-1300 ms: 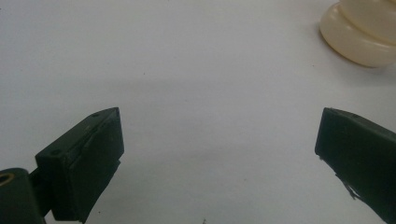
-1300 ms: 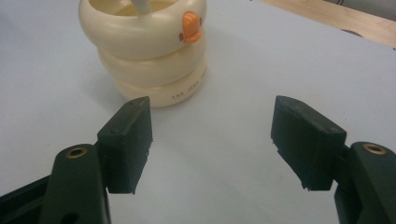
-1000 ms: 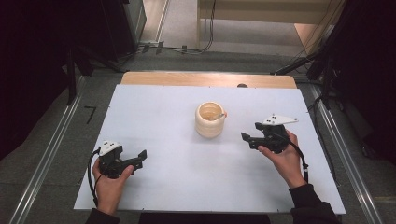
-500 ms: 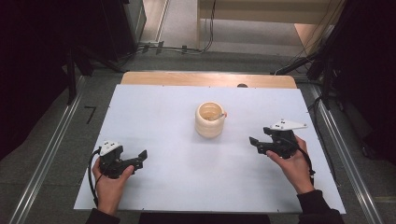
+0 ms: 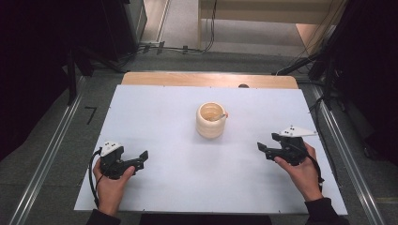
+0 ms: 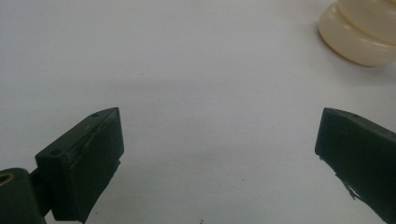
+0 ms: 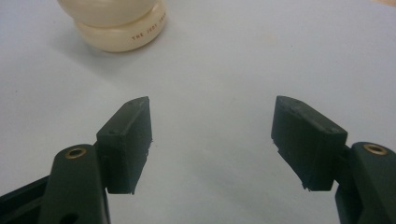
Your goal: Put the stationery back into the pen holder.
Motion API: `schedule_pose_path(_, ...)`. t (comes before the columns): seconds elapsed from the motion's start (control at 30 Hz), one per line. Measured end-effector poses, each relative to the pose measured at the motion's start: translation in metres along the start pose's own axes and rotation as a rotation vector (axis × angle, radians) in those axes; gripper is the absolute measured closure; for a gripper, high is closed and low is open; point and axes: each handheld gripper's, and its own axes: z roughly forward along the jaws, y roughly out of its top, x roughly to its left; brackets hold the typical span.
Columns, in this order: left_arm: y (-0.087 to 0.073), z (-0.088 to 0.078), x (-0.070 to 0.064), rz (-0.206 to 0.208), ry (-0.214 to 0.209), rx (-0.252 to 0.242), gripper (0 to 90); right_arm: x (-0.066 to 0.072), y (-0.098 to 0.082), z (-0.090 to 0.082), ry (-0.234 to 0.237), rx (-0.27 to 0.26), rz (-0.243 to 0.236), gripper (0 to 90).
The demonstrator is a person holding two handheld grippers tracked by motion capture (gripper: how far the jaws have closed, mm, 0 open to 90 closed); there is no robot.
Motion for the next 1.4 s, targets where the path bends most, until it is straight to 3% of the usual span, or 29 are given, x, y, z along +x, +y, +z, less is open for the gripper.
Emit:
schedule_pose_path(0.73, 0.0, 0.001, -0.001, 0.0, 0.002, 0.004, 1.8, -0.015, -0.036, -0.023, -0.063, 0.027, 0.029, 27.1)
schedule_pose_path(1.4, 0.0, 0.001, -0.001, -0.002, 0.0, 0.001, 1.9, -0.019, -0.059, -0.043, -0.112, 0.026, 0.057, 26.8)
